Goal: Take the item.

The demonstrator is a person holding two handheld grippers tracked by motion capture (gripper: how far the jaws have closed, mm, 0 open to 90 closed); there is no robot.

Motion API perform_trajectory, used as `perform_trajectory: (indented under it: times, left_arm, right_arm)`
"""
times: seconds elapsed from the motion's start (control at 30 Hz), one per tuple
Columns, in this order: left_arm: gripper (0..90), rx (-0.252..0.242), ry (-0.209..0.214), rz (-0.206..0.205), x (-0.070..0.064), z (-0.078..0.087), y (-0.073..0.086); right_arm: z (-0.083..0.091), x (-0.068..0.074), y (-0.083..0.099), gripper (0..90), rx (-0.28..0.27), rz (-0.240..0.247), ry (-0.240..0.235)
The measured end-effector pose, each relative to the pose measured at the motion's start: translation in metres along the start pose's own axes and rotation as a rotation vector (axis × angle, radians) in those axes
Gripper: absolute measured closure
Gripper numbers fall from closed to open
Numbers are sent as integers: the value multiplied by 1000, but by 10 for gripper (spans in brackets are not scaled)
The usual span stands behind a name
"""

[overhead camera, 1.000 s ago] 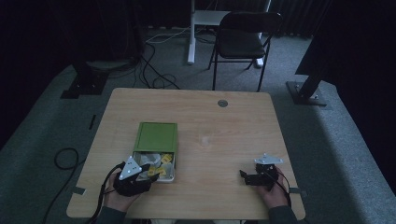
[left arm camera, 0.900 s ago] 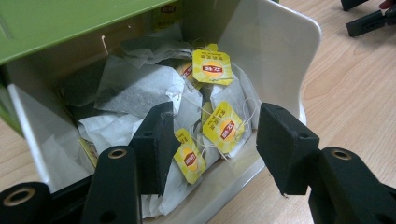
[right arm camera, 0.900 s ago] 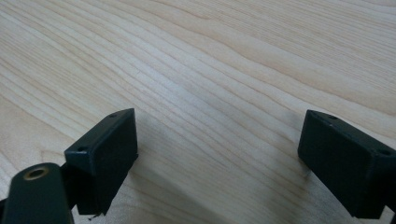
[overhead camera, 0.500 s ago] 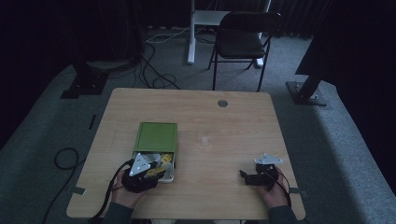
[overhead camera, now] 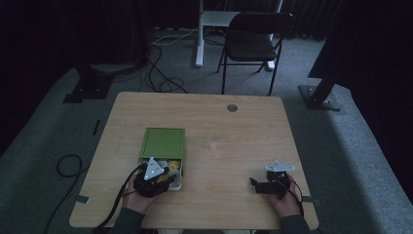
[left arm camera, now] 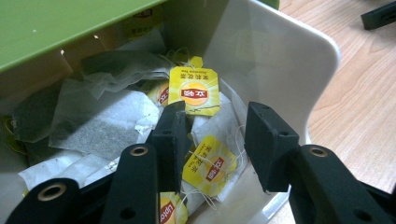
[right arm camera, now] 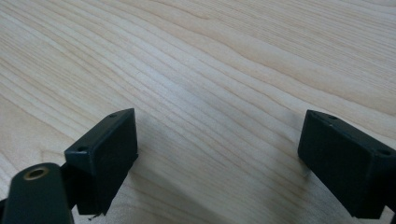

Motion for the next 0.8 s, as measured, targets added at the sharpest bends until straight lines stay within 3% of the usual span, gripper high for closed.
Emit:
perform_trajectory:
  times: [0.4, 0.43, 0.6, 0.63, 0.8]
  left_arm:
    - [648, 27, -18, -16, -3, -7, 1]
    - [704, 27, -23, -20, -3, -7, 1]
    - [784, 22, -23, -29, -3, -5, 1]
    - [845, 24, -21, -39, -3, -4, 2]
    - [890, 10, -2, -39, -3, 0, 1]
  right_arm:
    - [0, 0, 0, 115, 0, 0, 0]
    - [0, 0, 0, 115, 0, 0, 0]
    - [0, 0, 0, 115, 0, 0, 0]
    - [0, 0, 0, 115, 0, 0, 0]
    - [0, 0, 0, 115, 0, 0, 0]
Point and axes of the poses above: each handheld gripper's, and its own axes: z roughly backward along the jaws, y roughly out of its underside, x roughly to its left, the point moved 1 cm from there along -z, roughly forward along the jaws, and after that the axes turned 12 degrees about -y, right-handed, at the moved point
